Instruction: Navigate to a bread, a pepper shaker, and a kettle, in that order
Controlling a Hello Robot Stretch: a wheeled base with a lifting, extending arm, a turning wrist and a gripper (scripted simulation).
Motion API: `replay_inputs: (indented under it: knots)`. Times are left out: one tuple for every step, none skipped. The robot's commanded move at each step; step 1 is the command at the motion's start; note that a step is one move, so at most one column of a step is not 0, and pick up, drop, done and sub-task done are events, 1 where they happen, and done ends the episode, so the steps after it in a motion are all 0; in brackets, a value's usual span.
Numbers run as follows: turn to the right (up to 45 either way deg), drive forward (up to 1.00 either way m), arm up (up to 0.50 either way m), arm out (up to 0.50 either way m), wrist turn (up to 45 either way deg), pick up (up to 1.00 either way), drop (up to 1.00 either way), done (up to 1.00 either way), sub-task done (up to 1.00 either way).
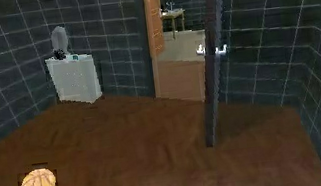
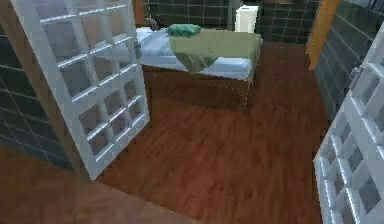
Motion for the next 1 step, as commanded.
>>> replay_inputs:
  knots:
    - [0.0, 1.0, 0.0, 0.0, 0.0, 0.0, 0.0, 0.0, 0.0]
